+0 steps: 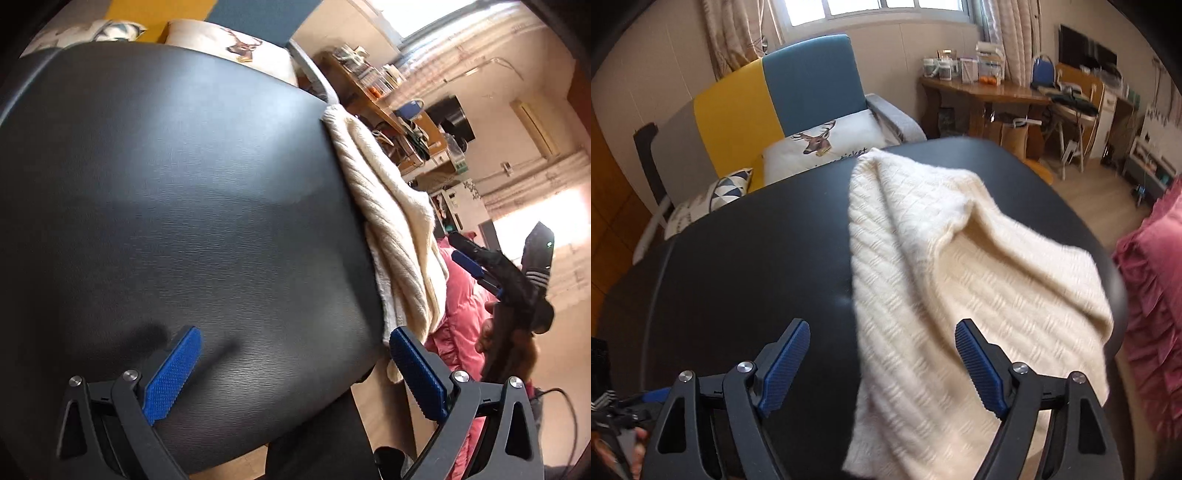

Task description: Fold clothes

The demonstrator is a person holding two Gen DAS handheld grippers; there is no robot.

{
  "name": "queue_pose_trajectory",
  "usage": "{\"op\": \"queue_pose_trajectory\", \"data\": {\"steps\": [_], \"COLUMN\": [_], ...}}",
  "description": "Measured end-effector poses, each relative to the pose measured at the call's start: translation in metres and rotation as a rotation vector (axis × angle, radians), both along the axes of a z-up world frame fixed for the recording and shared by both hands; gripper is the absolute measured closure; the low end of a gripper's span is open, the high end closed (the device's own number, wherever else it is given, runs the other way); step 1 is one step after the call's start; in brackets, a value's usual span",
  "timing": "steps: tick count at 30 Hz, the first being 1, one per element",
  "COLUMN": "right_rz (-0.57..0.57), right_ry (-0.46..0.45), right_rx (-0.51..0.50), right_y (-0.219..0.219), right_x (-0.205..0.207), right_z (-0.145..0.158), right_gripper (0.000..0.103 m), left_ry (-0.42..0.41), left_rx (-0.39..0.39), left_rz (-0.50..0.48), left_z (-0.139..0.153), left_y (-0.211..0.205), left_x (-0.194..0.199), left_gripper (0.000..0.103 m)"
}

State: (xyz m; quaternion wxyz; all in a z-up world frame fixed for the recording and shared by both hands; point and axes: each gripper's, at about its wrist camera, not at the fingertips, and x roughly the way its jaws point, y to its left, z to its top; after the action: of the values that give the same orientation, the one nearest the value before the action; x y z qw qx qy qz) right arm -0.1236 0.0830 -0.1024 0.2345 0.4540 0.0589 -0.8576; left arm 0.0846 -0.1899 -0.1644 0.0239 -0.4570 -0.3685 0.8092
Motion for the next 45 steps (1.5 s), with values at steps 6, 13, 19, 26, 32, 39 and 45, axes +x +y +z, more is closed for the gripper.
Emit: {"op": "queue_pose_trajectory", "data": {"steps": [6,13,19,26,32,39,45], "right_rz": [-0.047,-0.122,-0.055,-0.043,-0.058,-0.062,-0.077], "right_ry": [-0.059,-0.144,-0.121,-0.110,-0.112,-0.109,-0.114], "right_rx": [0.078,-0.009,0.039,0.030,-0.002,-0.017,-0.038], "right_y": [0.002,0.040,0.042,0.045,0.049,0.049,0.053], "right_x": [-0.036,-0.052,-0.044,-0.047,-0.050,-0.052,-0.053], "right_z": [-0.021,-0.042,-0.052,-0.061,-0.064,-0.065,-0.063], "right_gripper": [0.034,0.034,0.034,0.034,0.034,0.034,0.034], "left_ry": [-0.041,0.048,-0.006,-0.087,-0.119,-0.151,-0.188], "left_rx": [0.019,0.076,0.249,0.402,0.426,0.451,0.504], "left_rz": [0.040,-0.048,-0.125,-0.057,-0.071,-0.039,0.010], "left_z": [-0.001,0.028,0.022,-0.002,-0.019,-0.040,-0.068], "left_y": [-0.015,0.018,0.054,0.053,0.069,0.069,0.078], "left_x": [-0.025,-0.135,-0.236,-0.276,-0.290,-0.285,-0.286], "left_gripper": [0.000,0.000,0.001,0.005,0.049,0.037,0.044]}}
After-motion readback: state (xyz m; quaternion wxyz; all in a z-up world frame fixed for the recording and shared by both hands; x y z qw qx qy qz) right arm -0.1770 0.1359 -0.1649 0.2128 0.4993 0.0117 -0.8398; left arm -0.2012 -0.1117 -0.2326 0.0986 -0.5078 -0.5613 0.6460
